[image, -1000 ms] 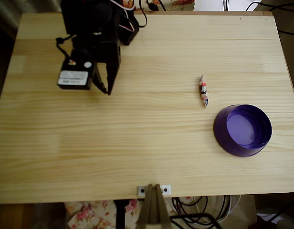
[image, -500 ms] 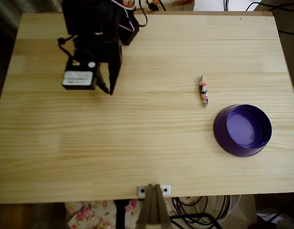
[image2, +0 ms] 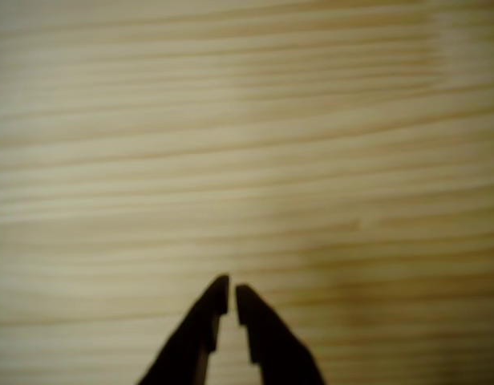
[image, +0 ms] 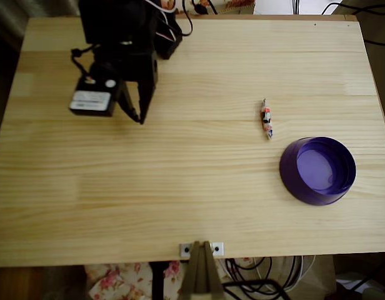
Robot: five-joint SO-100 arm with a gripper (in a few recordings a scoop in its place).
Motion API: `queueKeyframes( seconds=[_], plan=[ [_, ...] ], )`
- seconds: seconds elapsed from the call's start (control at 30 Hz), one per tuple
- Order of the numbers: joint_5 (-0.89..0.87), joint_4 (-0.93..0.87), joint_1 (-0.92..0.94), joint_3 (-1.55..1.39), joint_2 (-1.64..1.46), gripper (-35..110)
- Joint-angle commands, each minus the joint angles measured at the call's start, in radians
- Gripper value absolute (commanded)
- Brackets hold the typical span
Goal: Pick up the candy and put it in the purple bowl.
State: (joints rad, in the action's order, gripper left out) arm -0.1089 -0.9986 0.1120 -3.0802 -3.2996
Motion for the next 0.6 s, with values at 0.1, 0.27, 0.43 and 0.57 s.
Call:
queueKeyframes(
  seconds=[0.1, 0.27, 0.43, 0.57],
  plan=[
    [-0.041, -0.072, -0.014, 0.23, 0.0, 0],
    [-0.092, -0.193, -0.078, 0.347, 0.0, 0],
    [-0.179, -0.288, -0.133, 0.456, 0.107, 0],
    [-0.215, -0.359, -0.195, 0.528, 0.158, 0]
  ],
)
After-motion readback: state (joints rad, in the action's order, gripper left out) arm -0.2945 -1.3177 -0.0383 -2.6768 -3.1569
